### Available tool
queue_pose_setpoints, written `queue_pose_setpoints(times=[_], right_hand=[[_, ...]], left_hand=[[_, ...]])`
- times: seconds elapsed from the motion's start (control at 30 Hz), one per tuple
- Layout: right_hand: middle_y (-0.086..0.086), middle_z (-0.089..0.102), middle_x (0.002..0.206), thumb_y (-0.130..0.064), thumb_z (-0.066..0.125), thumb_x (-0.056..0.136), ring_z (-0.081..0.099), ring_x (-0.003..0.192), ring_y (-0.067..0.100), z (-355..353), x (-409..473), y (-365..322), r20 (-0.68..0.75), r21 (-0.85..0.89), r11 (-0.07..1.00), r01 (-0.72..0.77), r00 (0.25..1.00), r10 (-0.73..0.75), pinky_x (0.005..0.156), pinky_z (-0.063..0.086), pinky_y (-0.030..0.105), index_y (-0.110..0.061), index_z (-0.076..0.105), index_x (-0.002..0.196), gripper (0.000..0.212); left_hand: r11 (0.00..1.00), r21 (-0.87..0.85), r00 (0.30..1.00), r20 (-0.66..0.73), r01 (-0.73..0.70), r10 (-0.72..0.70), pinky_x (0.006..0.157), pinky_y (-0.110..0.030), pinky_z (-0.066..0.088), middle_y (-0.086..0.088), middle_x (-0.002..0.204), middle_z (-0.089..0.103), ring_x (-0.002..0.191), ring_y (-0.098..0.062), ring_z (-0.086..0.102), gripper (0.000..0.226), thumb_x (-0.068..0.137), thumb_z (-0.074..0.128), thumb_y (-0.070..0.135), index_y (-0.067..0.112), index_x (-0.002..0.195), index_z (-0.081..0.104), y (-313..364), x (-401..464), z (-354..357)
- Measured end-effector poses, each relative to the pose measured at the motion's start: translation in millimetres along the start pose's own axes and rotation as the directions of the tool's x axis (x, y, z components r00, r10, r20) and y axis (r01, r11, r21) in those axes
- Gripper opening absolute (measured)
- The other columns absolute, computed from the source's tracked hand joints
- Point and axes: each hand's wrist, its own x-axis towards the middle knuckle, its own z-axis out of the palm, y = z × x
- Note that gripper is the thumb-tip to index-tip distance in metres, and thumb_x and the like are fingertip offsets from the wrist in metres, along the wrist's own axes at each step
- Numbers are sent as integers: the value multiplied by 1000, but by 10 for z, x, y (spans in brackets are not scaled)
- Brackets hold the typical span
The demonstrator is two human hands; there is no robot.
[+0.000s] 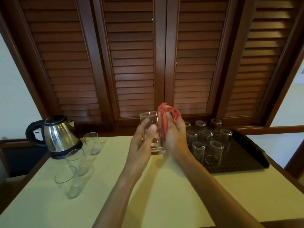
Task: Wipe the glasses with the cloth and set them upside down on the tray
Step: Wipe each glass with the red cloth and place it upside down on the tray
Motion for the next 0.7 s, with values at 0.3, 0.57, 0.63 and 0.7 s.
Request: queue_pose_setpoints(times=[0.3,0.57,0.63,0.7], right_hand=[[1,71,111,-18,49,105,71,102,15,-241,111,-157,93,-182,980,78,994,-62,85,59,30,-28,63,115,20],[-12,60,113,-50,49,93,53,112,10,-419,-145,-208,527,-598,725,341,849,36,99,47,51,-38,64,114,29],[-20,47,143,-28,64,88,39,134,4,-606,-87,-311,771,-593,459,662,631,87,108,38,44,-40,48,140,56],[-13,40,157,-13,73,82,36,141,10,-715,48,-256,896,-442,-80,894,443,1,103,39,47,-36,32,152,85]], left_hand=[[976,191,974,178,106,-140,54,-31,51,8,97,67,74,-14,64,72,62,89,3,31,121,60,4,204,-234],[577,798,985,131,-173,114,74,-35,52,22,84,67,82,-11,64,61,54,84,12,37,107,66,93,371,-452],[599,770,974,206,-218,90,75,-36,52,28,84,66,82,-3,63,61,51,81,17,39,106,66,135,409,-559],[554,777,947,313,-299,72,75,-35,53,26,85,66,83,-1,63,61,52,78,17,39,108,66,198,478,-610]])
